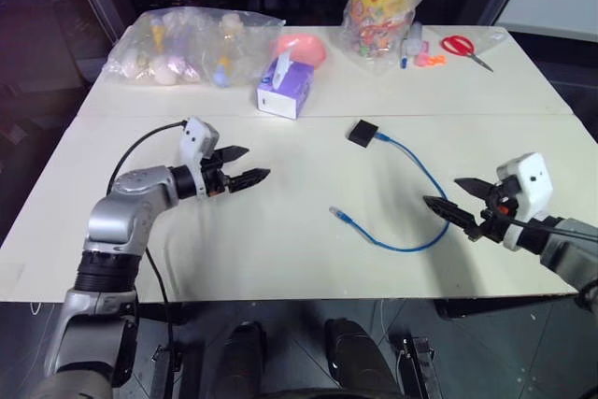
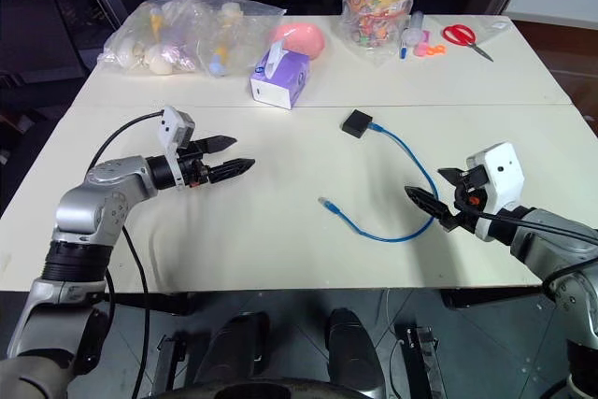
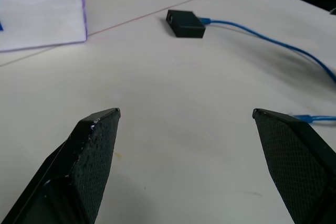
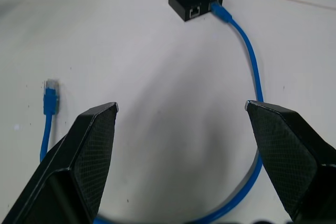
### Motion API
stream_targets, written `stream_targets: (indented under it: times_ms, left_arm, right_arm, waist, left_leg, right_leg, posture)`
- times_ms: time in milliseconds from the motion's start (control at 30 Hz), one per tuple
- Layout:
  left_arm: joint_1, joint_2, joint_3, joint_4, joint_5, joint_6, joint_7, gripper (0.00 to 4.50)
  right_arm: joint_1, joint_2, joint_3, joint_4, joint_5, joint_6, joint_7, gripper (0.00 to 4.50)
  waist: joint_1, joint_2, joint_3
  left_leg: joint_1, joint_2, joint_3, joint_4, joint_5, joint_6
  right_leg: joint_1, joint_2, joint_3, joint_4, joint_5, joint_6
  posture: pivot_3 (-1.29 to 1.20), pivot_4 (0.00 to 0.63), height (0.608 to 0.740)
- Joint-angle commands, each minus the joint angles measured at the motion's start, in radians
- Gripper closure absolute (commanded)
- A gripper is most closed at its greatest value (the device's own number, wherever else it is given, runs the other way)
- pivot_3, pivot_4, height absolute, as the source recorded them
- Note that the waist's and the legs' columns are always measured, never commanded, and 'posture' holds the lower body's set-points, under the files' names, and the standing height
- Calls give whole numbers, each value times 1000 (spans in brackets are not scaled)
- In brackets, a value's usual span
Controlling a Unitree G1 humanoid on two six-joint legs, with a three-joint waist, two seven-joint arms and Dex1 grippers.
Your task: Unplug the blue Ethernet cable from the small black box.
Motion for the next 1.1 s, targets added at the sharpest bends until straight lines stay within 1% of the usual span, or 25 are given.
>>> stream_targets:
  times_ms: [33, 100, 367, 733, 833, 933, 1033, 1100]
  left_arm:
    - [-21, -1, -2, 3, 7, -26, -12, 296]
    - [-36, -12, 10, 18, -3, -14, -2, 296]
    - [-50, -1, 1, 45, 9, -21, -32, 296]
    - [-48, -5, 7, 64, 22, -43, -31, 296]
    - [-65, -7, 1, 97, 37, -71, -42, 296]
    - [-107, -13, -14, 145, 53, -105, -66, 296]
    - [-180, -11, -36, 211, 68, -131, -122, 296]
    - [-241, 11, -56, 243, 63, -111, -196, 296]
  right_arm:
    - [-9, -12, -25, -17, -6, -10, 4, 425]
    - [-4, -6, -24, -24, -9, -12, 1, 425]
    - [19, 22, -20, -37, -18, -27, -7, 425]
    - [-6, 22, -3, -15, -30, -39, -4, 425]
    - [-15, 27, 6, 0, -47, -50, -8, 425]
    - [-48, 29, 37, 41, -76, -70, -7, 425]
    - [-105, 19, 89, 116, -122, -107, 12, 425]
    - [-173, 9, 156, 206, -180, -154, 38, 425]
  waist:
    - [0, 0, 0]
    - [0, 0, 0]
    - [0, 0, 0]
    - [-1, 0, 0]
    - [-1, 0, 0]
    - [-1, 0, 0]
    - [-1, 0, 0]
    - [-2, 0, 0]
  left_leg:
    - [0, 0, 0, 0, 0, 0]
    - [0, 0, 0, 0, 0, 0]
    - [0, 0, 0, 0, 0, 0]
    - [0, 0, 0, 0, 0, 0]
    - [0, 0, 0, 0, 0, 0]
    - [0, 0, 0, 0, 0, 0]
    - [0, 0, 0, 1, 0, 0]
    - [0, 0, 0, 2, 0, 0]
  right_leg:
    - [0, 0, 0, 0, 0, 0]
    - [0, 0, 0, 0, 0, 0]
    - [0, 0, 0, 0, 0, 0]
    - [0, 0, 0, 1, 0, 0]
    - [0, 0, 0, 1, 0, 0]
    - [0, 0, 0, 1, 0, 0]
    - [1, 0, 0, 1, 0, 0]
    - [1, 0, 0, 1, 0, 0]
  posture:
    - [0, 150, 739]
    - [0, 150, 739]
    - [0, 150, 739]
    - [0, 150, 739]
    - [0, 150, 739]
    - [0, 150, 739]
    - [0, 150, 739]
    - [0, 150, 739]
